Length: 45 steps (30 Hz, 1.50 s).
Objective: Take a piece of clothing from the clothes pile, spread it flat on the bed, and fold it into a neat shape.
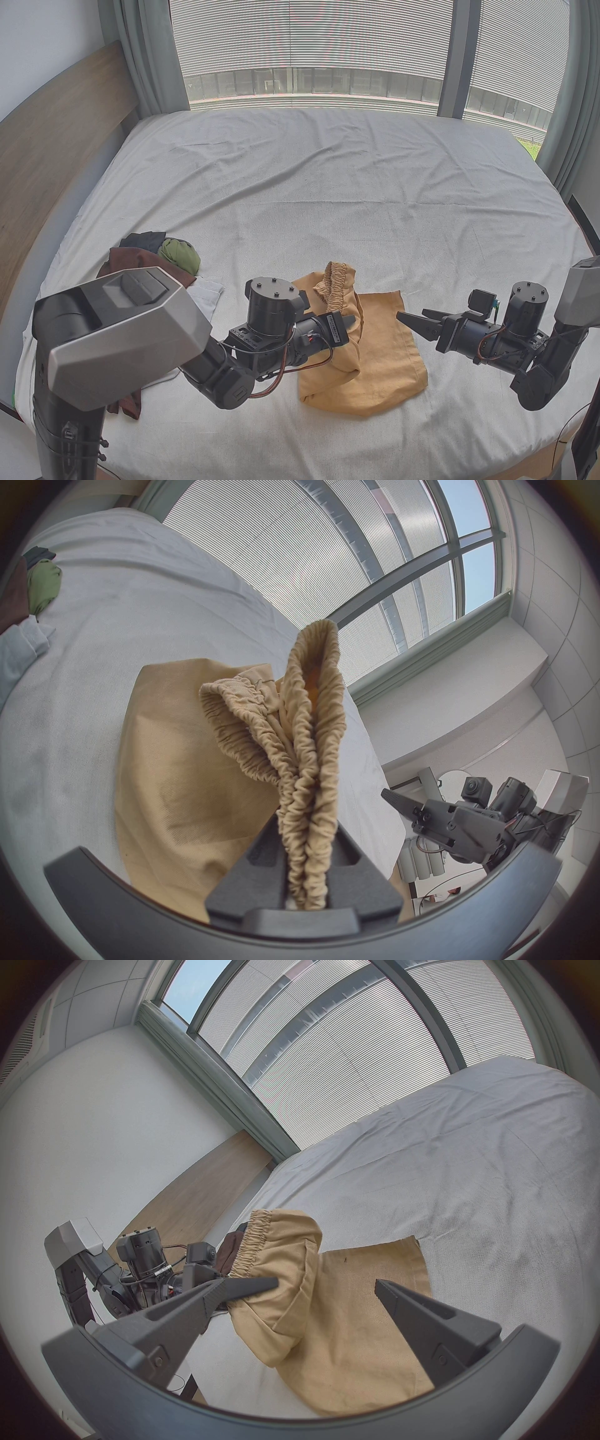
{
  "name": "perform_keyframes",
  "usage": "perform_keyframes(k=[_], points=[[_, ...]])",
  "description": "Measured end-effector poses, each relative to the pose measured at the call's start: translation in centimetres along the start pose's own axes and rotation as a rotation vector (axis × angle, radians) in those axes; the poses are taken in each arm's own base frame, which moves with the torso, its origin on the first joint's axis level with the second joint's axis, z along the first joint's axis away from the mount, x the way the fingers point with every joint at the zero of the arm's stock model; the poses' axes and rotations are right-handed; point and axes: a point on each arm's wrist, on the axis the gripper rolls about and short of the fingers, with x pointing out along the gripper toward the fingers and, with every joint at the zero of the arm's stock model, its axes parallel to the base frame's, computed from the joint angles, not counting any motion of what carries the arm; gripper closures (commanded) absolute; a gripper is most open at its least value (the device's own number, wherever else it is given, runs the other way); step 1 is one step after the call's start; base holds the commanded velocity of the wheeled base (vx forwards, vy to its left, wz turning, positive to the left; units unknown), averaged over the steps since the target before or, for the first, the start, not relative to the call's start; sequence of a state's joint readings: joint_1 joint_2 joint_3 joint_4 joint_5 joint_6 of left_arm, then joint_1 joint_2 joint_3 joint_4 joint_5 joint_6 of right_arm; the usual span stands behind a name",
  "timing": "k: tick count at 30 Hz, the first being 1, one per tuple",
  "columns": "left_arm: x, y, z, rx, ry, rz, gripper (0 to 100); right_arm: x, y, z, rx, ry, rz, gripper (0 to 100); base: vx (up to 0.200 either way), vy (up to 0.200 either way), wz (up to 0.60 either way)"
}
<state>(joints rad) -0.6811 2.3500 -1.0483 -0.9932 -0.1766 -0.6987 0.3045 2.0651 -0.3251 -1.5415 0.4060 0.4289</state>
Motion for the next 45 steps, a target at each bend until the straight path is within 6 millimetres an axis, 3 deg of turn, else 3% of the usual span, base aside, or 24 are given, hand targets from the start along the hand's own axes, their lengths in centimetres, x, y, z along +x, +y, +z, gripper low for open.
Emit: perform_keyframes(k=[17,18,35,45], points=[[1.6,-0.1,-1.1,0.003,0.05,0.015,100,0.0,-0.3,0.3,0.001,-0.011,-0.007,0,0.0,0.0,0.0],[1.7,0.0,-1.2,0.004,0.051,0.015,0,0.0,-0.3,0.3,0.0,-0.012,-0.007,0,0.0,0.0,0.0],[1.3,-0.3,-2.8,0.006,0.082,0.046,0,-0.1,-0.4,0.1,0.003,-0.005,-0.015,0,0.0,0.0,0.0],[-2.1,0.7,-0.8,0.004,0.046,0.104,0,-0.3,-0.1,-0.8,0.008,0.033,-0.01,0,0.0,0.0,0.0]])
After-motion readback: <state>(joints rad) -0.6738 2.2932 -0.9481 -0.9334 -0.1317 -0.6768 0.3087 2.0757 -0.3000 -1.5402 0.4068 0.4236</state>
